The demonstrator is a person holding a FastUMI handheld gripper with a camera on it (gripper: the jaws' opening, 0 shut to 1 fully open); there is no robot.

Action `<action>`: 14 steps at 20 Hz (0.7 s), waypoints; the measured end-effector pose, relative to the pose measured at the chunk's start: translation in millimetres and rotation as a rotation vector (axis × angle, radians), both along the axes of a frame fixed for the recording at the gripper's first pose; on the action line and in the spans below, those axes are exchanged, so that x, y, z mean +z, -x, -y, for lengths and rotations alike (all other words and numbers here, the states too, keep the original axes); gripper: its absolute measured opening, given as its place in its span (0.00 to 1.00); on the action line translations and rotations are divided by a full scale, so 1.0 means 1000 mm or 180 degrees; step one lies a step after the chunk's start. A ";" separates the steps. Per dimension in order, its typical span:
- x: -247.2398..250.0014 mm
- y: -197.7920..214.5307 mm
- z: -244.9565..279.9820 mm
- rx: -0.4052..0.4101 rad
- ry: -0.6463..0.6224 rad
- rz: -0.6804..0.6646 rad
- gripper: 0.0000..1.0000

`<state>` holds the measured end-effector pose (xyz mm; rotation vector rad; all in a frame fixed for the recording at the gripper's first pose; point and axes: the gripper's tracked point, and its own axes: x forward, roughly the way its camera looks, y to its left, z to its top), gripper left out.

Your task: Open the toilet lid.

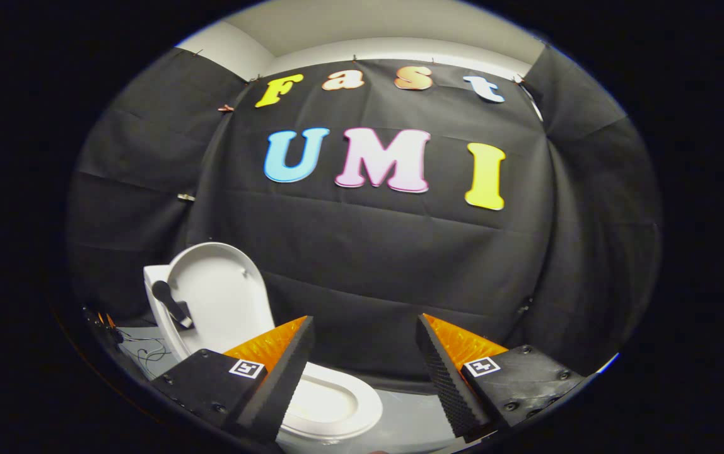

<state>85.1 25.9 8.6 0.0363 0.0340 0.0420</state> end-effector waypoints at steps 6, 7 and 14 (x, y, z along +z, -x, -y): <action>-0.021 0.026 0.060 -0.0258 -0.0146 0.0047 0.99; -0.027 0.028 0.062 -0.0249 -0.0138 0.0029 0.99; -0.061 0.038 0.061 -0.0246 -0.0223 -0.0061 0.99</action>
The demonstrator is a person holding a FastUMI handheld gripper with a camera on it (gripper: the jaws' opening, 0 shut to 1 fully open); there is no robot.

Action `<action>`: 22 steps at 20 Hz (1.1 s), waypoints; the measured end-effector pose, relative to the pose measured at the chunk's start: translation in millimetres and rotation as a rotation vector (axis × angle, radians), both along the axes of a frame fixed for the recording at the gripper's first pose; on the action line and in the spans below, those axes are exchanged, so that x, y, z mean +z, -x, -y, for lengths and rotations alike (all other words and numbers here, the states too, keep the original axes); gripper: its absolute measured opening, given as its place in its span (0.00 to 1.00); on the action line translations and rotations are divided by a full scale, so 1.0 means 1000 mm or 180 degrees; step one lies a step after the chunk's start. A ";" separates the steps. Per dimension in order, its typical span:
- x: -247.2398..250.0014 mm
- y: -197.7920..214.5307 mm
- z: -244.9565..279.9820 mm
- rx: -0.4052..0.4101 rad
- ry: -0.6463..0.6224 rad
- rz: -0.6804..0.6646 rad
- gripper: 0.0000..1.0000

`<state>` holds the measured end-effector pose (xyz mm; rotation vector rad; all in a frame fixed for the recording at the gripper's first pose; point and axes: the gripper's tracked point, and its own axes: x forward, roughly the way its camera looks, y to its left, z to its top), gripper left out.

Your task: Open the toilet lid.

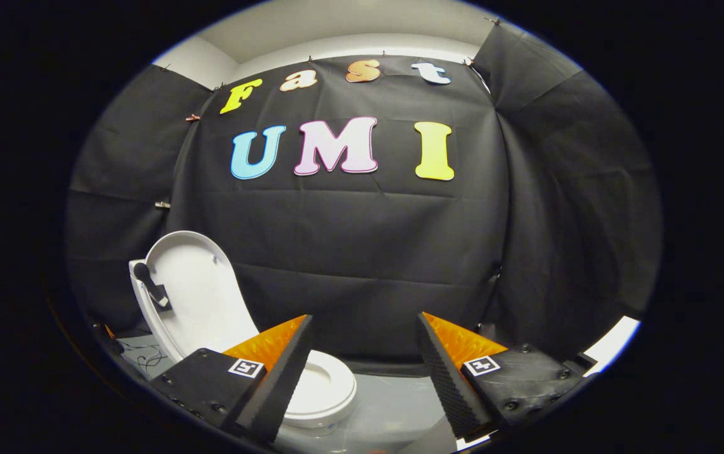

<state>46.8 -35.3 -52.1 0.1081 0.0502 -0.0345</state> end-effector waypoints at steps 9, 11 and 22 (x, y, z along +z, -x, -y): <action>0.029 0.000 0.002 -0.0047 0.0002 0.0159 0.99; 0.041 0.001 0.004 -0.0058 0.0023 0.0202 0.99; 0.043 0.011 -0.012 0.0052 -0.0061 0.0192 0.99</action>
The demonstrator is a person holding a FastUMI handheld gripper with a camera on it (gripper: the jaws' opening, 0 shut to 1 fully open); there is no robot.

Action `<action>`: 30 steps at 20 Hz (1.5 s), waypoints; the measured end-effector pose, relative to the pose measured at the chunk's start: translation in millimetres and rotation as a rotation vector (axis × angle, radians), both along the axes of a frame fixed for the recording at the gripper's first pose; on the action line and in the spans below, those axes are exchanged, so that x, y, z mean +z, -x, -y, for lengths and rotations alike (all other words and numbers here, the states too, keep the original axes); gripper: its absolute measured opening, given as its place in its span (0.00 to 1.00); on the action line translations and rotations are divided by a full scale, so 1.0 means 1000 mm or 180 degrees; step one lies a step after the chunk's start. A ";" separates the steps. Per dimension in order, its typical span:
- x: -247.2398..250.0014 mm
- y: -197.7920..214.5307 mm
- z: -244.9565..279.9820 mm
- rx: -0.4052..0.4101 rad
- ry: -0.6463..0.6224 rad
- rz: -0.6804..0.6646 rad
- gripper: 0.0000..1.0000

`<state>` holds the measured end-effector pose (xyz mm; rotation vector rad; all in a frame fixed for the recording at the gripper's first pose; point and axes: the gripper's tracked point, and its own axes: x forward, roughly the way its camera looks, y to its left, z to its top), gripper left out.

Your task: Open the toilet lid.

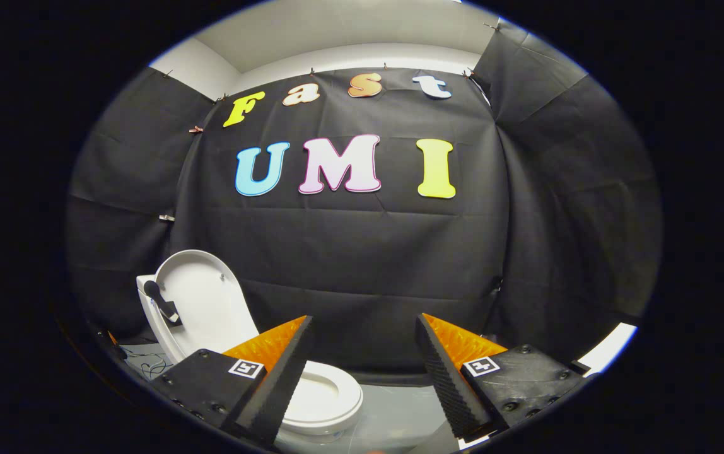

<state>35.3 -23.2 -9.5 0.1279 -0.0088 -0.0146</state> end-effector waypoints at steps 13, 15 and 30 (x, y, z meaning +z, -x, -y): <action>-0.021 -0.002 0.012 0.0009 -0.0284 -0.0162 1.00; -0.023 -0.004 0.008 0.0069 -0.0248 -0.0174 1.00; -0.017 -0.001 0.005 0.0126 -0.0015 -0.0083 0.99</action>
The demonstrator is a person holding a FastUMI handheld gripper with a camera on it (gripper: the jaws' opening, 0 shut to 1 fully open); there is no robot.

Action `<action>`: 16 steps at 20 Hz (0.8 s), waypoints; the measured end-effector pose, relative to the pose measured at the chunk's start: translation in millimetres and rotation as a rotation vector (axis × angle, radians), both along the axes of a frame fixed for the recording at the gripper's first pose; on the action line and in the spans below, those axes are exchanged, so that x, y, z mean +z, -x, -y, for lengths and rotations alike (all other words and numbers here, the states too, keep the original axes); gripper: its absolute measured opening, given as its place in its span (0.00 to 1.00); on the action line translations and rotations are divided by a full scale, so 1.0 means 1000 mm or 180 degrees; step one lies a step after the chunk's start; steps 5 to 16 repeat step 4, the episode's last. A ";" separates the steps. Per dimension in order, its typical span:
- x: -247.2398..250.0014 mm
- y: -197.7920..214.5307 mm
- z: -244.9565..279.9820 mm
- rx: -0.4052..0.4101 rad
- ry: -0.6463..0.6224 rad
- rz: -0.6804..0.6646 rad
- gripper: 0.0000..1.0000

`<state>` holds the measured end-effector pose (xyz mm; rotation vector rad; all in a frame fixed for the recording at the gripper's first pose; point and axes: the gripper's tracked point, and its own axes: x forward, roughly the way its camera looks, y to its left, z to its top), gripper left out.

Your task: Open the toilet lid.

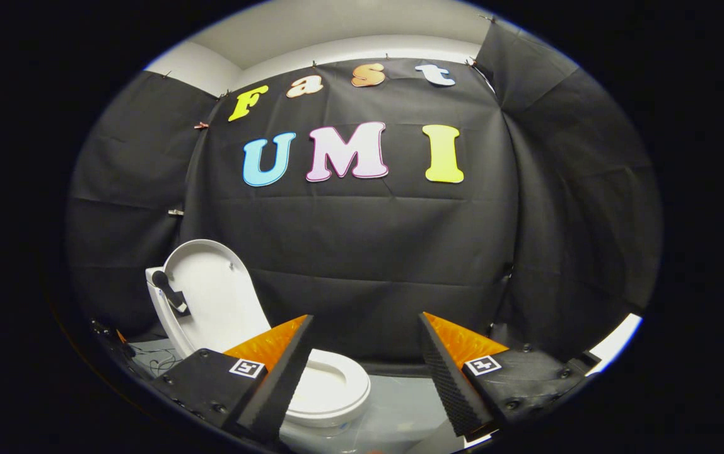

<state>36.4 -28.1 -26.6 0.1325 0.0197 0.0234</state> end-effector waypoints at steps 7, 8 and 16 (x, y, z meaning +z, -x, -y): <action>-0.002 0.000 -0.006 0.0030 0.0023 -0.0022 0.99; -0.002 0.000 -0.006 0.0030 0.0023 -0.0022 0.99; -0.002 0.000 -0.006 0.0030 0.0023 -0.0022 0.99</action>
